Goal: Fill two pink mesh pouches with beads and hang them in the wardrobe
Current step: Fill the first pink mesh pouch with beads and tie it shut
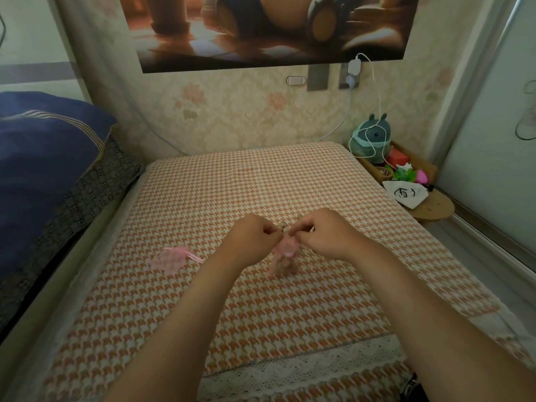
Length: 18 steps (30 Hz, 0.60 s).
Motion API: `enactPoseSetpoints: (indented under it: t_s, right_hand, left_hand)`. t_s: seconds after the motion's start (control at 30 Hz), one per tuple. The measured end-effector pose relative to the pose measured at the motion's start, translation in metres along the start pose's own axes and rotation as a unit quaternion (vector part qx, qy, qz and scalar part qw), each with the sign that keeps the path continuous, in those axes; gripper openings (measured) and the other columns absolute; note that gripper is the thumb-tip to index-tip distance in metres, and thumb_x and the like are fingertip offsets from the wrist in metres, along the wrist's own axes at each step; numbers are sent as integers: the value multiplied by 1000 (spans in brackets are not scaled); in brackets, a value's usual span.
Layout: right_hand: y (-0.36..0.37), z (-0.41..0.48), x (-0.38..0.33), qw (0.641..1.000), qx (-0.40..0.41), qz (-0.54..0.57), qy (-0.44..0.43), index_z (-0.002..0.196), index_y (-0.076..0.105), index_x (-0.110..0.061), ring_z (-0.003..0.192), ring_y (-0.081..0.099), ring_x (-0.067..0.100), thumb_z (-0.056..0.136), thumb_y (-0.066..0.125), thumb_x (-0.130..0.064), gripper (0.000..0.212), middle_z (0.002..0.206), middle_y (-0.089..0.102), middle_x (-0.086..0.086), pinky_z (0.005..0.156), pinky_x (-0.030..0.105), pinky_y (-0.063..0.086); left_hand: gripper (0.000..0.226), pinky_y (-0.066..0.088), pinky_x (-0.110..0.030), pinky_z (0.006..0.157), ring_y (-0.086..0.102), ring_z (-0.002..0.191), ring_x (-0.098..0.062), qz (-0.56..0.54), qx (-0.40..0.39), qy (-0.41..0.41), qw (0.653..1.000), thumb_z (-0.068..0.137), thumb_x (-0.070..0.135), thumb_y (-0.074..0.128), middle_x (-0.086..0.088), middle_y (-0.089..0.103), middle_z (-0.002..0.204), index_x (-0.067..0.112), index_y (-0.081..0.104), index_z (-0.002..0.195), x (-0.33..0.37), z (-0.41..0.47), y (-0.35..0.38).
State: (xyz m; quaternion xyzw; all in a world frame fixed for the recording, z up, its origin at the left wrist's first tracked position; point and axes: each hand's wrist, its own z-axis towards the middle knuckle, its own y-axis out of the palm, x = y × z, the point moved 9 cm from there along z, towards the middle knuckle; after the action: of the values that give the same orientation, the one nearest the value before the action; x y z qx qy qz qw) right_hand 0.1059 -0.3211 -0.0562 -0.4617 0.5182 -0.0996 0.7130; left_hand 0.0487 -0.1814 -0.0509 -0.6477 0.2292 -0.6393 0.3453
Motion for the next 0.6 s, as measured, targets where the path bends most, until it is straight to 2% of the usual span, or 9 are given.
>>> enactPoseSetpoints:
  t_s: [0.1,0.17,0.23,0.27,0.33,0.43,0.6]
  right_hand:
    - [-13,2,10,999,46,27,8,102,78,-31,99,70,15,96,64,-20,19,107,74,-12,89,36,59]
    - [-18,3,21,997,72,18,23,106,78,-27,104,66,10,97,64,-18,19,115,73,-8,91,30,54]
    - [-14,4,32,997,72,-9,32,106,78,-27,107,66,10,96,64,-16,20,118,74,-7,94,33,55]
    - [-10,6,34,997,63,-24,32,104,78,-28,106,67,10,96,64,-15,21,117,74,-8,95,35,56]
    - [3,8,35,997,38,-51,32,101,79,-30,101,68,11,95,66,-18,19,113,75,-9,93,39,58]
    - [18,12,27,994,13,-105,20,102,79,-31,99,68,13,94,68,-21,17,111,75,-10,87,38,58]
    - [33,21,22,981,-10,-192,26,106,78,-32,99,68,14,91,70,-25,19,110,74,-10,75,28,51]
  left_hand:
    - [23,43,-29,51,48,47,-12,9,5,-12,1000,90,29,66,-7,69,64,15,77,76,0,-1,2]
    - [19,51,-33,52,54,51,-15,18,15,-20,1000,88,23,66,-10,72,71,11,78,78,-1,0,2]
    - [17,55,-32,55,61,56,-18,23,29,-26,999,86,13,64,-6,75,76,12,79,80,-3,2,-3]
    - [18,52,-29,51,59,53,-16,24,32,-27,999,86,10,62,-5,75,76,13,79,80,-4,3,-6]
    - [18,42,-19,42,52,47,-9,18,35,-33,999,87,10,62,0,73,73,16,78,83,-7,5,-12]
    - [17,35,-7,40,55,55,-1,16,48,-40,998,89,12,62,12,67,78,20,76,90,-14,5,-21]
    - [18,36,-8,38,59,59,-5,19,39,-51,998,91,11,61,5,70,94,26,72,86,-27,7,-21]
